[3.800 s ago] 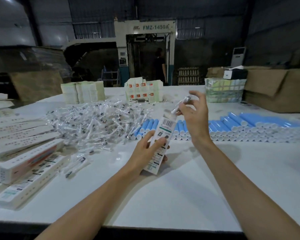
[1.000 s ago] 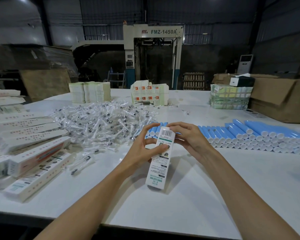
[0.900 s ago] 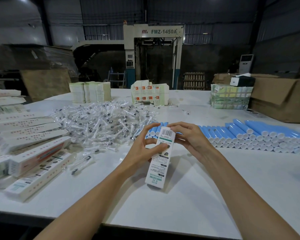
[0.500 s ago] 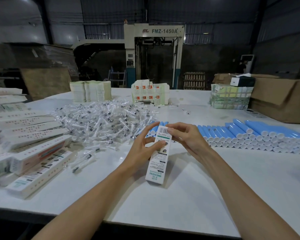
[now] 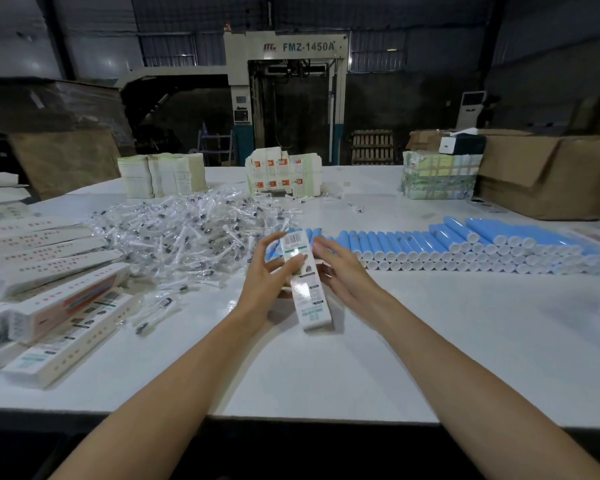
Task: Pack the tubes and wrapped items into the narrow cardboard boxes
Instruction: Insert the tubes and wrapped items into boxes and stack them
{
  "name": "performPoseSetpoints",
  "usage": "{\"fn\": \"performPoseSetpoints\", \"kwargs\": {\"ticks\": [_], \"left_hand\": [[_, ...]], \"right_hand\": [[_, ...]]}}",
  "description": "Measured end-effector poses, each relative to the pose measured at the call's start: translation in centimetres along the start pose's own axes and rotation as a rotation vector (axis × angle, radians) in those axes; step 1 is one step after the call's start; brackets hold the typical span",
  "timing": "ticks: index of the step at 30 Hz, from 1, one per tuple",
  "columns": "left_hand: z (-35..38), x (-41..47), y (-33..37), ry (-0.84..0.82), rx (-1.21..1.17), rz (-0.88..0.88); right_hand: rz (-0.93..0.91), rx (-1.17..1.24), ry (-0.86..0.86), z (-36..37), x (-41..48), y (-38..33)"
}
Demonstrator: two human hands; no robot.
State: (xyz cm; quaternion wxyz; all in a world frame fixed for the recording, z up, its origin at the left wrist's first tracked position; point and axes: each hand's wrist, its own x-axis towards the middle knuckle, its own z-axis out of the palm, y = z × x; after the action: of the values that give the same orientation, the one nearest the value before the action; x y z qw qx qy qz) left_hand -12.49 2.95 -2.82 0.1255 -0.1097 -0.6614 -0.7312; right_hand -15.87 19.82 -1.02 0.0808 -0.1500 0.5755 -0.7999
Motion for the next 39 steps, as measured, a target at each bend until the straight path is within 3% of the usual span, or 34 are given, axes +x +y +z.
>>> {"fn": "performPoseSetpoints", "kwargs": {"ticks": [5,10,13,19,24,28,39], "left_hand": [[-0.8,0.1,-0.2,0.071,-0.095,-0.010],[-0.8,0.2,-0.4,0.005,-0.030,0.017],[-0.5,-0.2,-0.9,-0.085,0.159,0.045],[0.4,-0.7,-1.5,-0.214,0.512,0.349],[0.6,-0.4,-1.9,-0.233,0.620,0.419],[0.4,0.1,-2.3,-0.237,0.628,0.417],[0.5,-0.6,-1.5,-0.275,0.715,0.414]], "right_hand": [[0.265,-0.001,-0.197,-0.1,-0.9,1.3],[0.264,-0.071,-0.200,-0.4,-2.2,0.0],[0.131,-0.353,-0.035,-2.1,-4.3,-2.1],[-0.122,-0.906,0.406,-11.5,-10.6,-7.8],[-0.110,-1.513,0.796,-21.6,-16.1,-13.9],[0.028,-1.979,1.003,-27.4,-20.7,-18.0],[0.238,-2.129,1.076,-30.9,-25.6,-18.6]]}}
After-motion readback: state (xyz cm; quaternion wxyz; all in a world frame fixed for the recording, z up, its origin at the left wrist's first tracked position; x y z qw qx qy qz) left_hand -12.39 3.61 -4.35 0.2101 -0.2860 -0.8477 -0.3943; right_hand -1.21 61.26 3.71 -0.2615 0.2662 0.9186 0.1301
